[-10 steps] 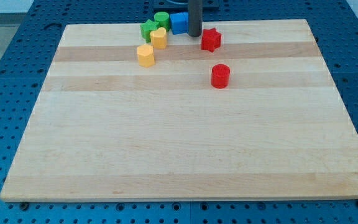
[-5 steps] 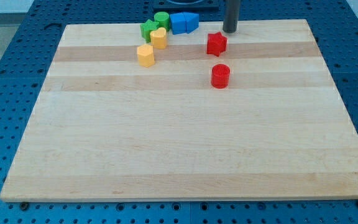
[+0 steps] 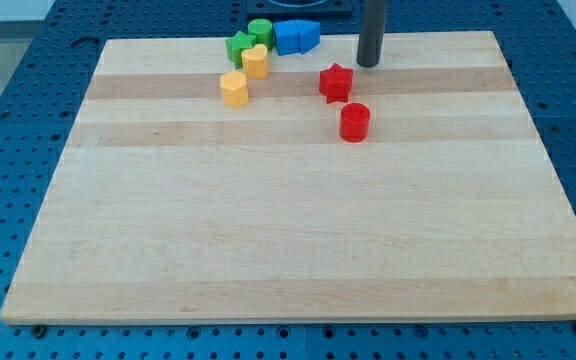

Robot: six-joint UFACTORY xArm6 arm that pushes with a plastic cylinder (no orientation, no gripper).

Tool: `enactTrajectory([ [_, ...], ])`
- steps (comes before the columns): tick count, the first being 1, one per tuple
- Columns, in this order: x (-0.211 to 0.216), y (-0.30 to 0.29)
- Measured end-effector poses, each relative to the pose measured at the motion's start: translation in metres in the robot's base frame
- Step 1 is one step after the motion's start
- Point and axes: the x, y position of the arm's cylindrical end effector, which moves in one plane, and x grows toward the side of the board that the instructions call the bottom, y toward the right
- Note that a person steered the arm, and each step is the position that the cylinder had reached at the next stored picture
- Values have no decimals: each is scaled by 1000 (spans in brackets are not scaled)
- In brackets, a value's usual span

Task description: Move the red star into the red circle

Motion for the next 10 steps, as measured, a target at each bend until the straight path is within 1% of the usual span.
enactTrajectory([
  [1,0,-32],
  [2,31,-50],
  [3,72,-50],
  [4,90,-45],
  [5,70,-40],
  [6,-1,-9],
  [7,-49,1],
  [10,-49,-4],
])
